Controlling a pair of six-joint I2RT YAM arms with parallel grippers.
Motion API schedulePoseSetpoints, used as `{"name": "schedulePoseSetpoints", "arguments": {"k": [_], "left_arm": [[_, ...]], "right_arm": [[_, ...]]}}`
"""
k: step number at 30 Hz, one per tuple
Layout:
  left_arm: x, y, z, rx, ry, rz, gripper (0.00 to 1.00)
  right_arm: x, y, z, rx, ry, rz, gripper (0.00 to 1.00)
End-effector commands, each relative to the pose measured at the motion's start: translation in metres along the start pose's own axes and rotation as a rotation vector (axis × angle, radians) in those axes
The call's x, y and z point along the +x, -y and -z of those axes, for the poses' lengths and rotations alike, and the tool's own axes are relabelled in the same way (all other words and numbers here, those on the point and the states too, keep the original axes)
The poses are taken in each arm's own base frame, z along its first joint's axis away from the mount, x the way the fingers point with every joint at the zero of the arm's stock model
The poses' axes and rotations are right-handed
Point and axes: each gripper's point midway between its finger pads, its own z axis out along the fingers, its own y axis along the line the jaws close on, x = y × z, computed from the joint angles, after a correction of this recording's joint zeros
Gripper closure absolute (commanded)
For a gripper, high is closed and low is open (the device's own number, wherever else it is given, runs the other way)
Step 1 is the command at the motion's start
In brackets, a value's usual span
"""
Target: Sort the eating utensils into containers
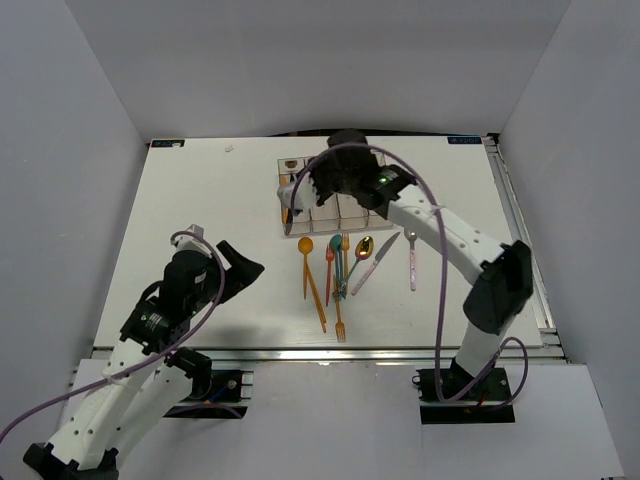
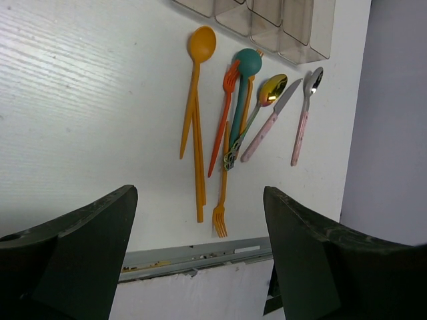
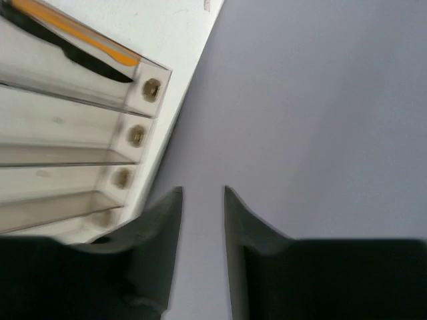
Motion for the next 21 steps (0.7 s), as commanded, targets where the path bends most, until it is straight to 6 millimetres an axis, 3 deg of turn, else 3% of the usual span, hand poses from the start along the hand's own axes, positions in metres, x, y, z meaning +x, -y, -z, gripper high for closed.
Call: {"name": "schedulePoseSetpoints", "arguments": {"k": [1, 2, 5, 6, 8, 9, 11, 13, 15, 17, 18, 21], "left_arm": [[-0.009, 0.027, -0.003, 0.092, 0.001, -0.04, 0.12], [-0.012, 0.031, -0.006, 0.105, 0.01, -0.045, 0.12], [-0.005, 0.037, -0.017, 0.124, -0.039, -0.061, 0.12], [-0.005, 0.038, -0.02, 0.123, -0.04, -0.064, 0.12], [-0.003, 0.04, -0.026, 0.128, -0.059, -0.075, 0.12], [-0.002, 0.041, -0.028, 0.13, -0.069, -0.08, 0.12], [0.0, 0.042, -0.034, 0.132, -0.083, -0.082, 0.12], [0.0, 0.044, -0.037, 0.137, -0.085, -0.082, 0.12], [0.0, 0.045, -0.041, 0.137, -0.088, -0.078, 0.12], [0.002, 0.046, -0.042, 0.144, -0.095, -0.071, 0.12], [0.005, 0.045, -0.045, 0.149, -0.101, -0.07, 0.12], [0.016, 0.055, -0.055, 0.231, -0.15, -0.097, 0.13]], "right_arm": [[0.022, -0.027, 0.035, 0.053, -0.081, -0.751, 0.73], [0.026, -0.039, 0.04, 0.049, -0.107, -0.873, 0.79], [0.011, -0.117, 0.07, -0.208, -0.021, -1.313, 0.88], [0.003, -0.132, 0.075, -0.244, -0.042, -1.39, 0.88], [-0.008, -0.149, 0.095, -0.307, 0.069, -1.562, 0.79], [-0.009, -0.175, 0.099, -0.347, 0.063, -1.634, 0.68], [-0.012, -0.193, 0.11, -0.361, 0.095, -1.765, 0.49], [-0.018, -0.203, 0.117, -0.377, 0.108, -1.832, 0.41], [-0.027, -0.226, 0.118, -0.42, 0.078, -1.897, 0.35], [-0.029, -0.235, 0.116, -0.406, 0.057, -1.933, 0.33], [-0.029, -0.251, 0.115, -0.411, 0.012, -1.957, 0.32], [-0.022, -0.258, 0.112, -0.358, -0.027, -1.953, 0.31]]}}
